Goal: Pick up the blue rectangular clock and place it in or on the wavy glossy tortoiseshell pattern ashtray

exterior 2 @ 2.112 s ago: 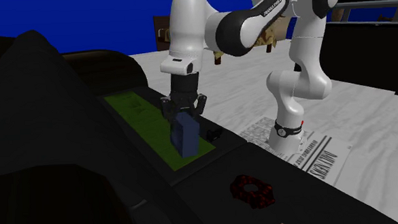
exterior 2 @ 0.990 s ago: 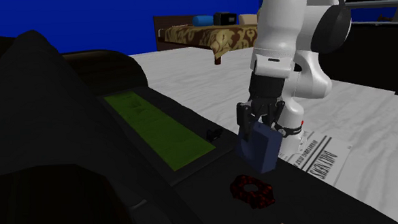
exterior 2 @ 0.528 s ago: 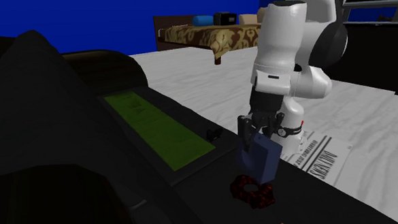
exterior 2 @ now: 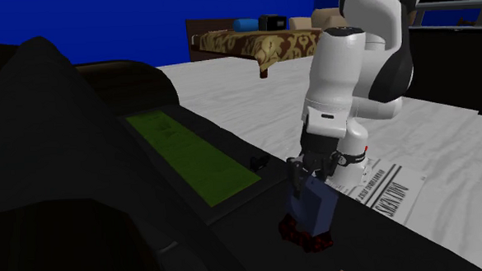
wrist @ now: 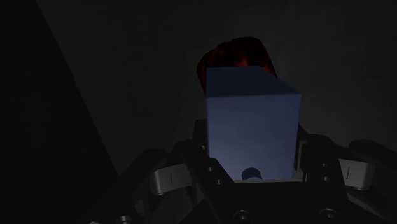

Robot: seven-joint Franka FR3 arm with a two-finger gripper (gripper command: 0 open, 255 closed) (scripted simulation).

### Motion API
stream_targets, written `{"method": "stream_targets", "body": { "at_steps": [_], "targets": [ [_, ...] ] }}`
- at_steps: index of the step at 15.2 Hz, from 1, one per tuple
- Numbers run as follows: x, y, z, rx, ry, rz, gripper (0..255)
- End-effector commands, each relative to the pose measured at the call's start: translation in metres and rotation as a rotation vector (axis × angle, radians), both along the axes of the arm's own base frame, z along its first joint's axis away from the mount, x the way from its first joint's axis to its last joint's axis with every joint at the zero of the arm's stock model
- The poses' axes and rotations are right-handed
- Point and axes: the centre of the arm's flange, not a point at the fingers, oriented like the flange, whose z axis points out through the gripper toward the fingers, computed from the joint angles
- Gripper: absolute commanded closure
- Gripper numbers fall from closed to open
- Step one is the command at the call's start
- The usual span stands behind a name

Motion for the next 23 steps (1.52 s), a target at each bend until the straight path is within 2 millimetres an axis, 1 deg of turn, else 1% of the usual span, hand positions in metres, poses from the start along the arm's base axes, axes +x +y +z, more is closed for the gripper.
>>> {"method": "stream_targets", "body": {
  "at_steps": [1,8,9,14,17,18,23],
  "targets": [
    [0.0,0.0,-0.012,0.0,-0.001,0.0,255],
    [0.0,0.0,-0.012,0.0,-0.001,0.0,255],
    [0.0,0.0,-0.012,0.0,-0.001,0.0,0],
    [0.0,0.0,-0.012,0.0,-0.001,0.0,0],
    [-0.006,0.0,0.027,0.0,-0.001,0.0,0],
    [-0.007,0.0,0.038,0.0,-0.001,0.0,0],
    [-0.007,0.0,0.038,0.0,-0.001,0.0,0]
  ]
}}
